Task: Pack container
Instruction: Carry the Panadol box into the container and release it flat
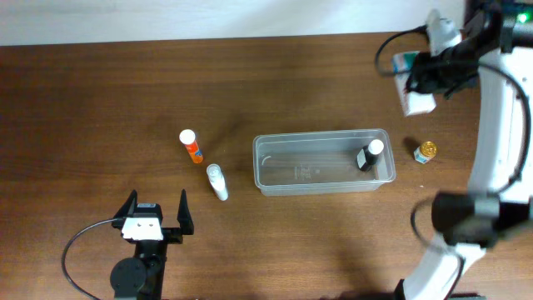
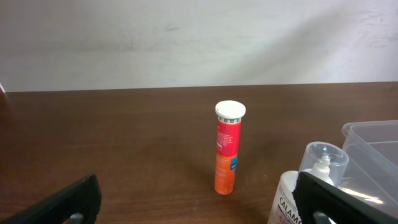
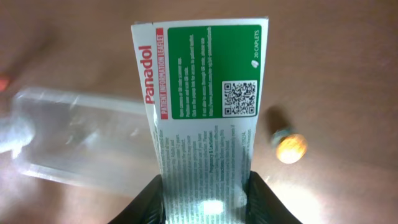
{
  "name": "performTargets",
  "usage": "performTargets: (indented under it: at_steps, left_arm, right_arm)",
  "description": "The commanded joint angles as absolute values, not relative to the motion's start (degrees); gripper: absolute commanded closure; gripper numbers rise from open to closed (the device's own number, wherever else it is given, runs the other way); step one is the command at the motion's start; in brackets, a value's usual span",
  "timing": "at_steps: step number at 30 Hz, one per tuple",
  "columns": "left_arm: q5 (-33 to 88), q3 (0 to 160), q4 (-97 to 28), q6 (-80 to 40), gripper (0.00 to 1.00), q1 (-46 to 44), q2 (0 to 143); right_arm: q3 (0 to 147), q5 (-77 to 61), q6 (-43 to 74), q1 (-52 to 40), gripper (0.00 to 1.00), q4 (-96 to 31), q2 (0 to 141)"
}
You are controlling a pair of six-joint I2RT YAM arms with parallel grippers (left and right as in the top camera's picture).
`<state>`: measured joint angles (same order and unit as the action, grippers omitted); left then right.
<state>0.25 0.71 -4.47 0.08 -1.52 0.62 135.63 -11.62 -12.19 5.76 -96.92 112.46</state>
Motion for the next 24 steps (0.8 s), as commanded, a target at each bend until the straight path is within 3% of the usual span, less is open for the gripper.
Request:
performTargets:
  at_steps: [1,6,12,24]
  left_arm:
    - [1.13,0.51,-4.67,0.93,0.01,-1.28,0.34]
    - [1.13,0.51,-4.67,0.93,0.01,-1.28,0.34]
    - [1.13,0.51,-4.67,0.93,0.01,-1.28,0.34]
    - [1.13,0.51,-4.67,0.93,0.01,-1.28,0.34]
  right_arm:
    - [124.86,-10.07,-9.96,-0.62,0.68,-97.34,102.59]
    - [112.22,-10.02,-11.09,-9.72,0.68,-97.1,97.38]
    - [102.35,-10.02,-15.66,-16.34,0.68,-88.05,99.07]
    - [92.51,-10.13,-35.64,-19.53,0.68,-73.93,101.12]
